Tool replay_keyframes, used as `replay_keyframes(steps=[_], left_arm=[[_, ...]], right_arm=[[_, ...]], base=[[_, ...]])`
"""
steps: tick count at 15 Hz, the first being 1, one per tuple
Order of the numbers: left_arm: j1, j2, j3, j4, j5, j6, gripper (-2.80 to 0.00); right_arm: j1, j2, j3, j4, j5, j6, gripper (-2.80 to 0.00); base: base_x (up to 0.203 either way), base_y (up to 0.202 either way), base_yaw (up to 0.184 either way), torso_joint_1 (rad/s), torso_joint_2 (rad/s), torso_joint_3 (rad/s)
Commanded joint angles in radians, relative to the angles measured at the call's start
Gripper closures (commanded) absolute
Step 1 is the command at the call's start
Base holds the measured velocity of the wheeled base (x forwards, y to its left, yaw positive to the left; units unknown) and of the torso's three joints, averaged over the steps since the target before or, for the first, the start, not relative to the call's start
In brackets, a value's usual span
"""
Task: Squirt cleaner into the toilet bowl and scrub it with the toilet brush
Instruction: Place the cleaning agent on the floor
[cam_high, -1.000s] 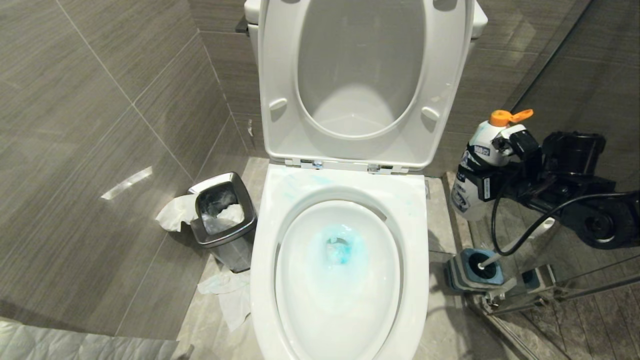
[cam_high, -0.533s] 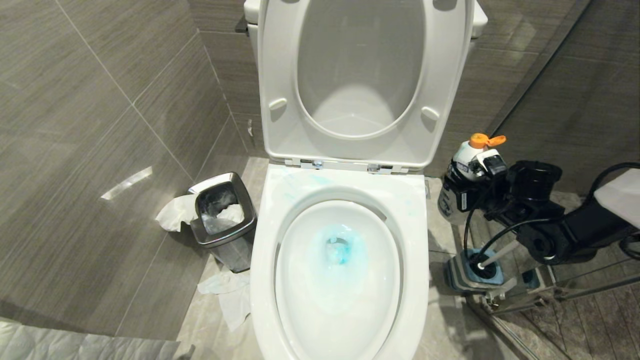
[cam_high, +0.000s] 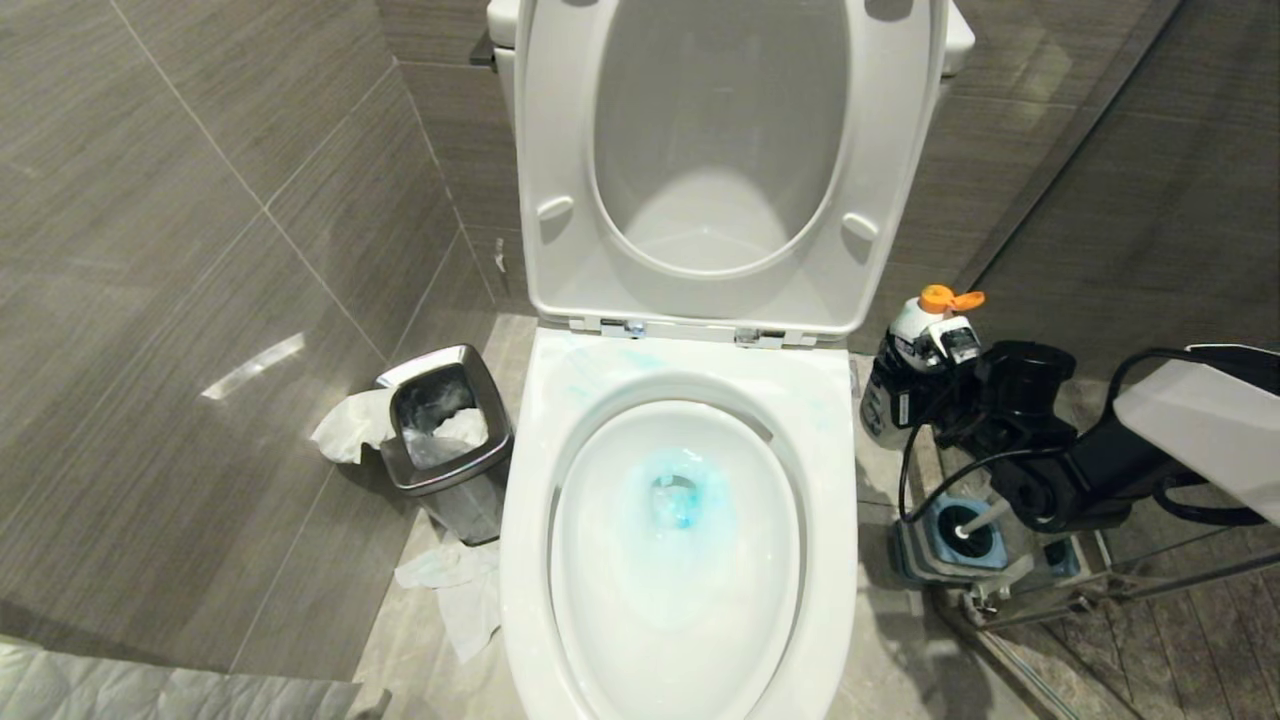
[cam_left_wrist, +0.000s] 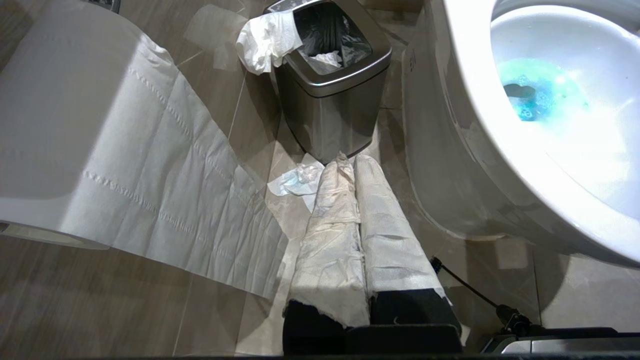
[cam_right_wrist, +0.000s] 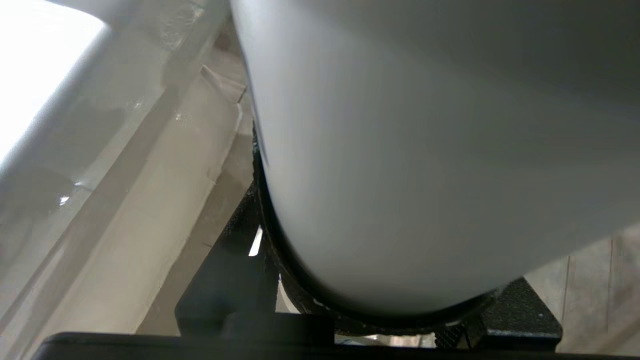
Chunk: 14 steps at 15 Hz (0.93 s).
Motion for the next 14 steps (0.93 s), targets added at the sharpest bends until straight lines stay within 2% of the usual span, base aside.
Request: replay_keyframes(steps=[1, 14], left_arm=[[-0.001, 0.001, 0.002, 0.0, 0.001, 0.0, 0.0], [0.0, 0.001, 0.002, 0.0, 0.001, -0.005, 0.0]], right_arm=[[0.016, 0.044, -0.024, -0.007, -0.01, 0.022, 0.0], [0.05, 0.054, -0.081, -0.009, -0.038, 0.029, 0.0]], base=[[0.0, 0.0, 0.0, 0.0, 0.0, 0.0], [0.0, 0.0, 0.0, 0.0, 0.0, 0.0]])
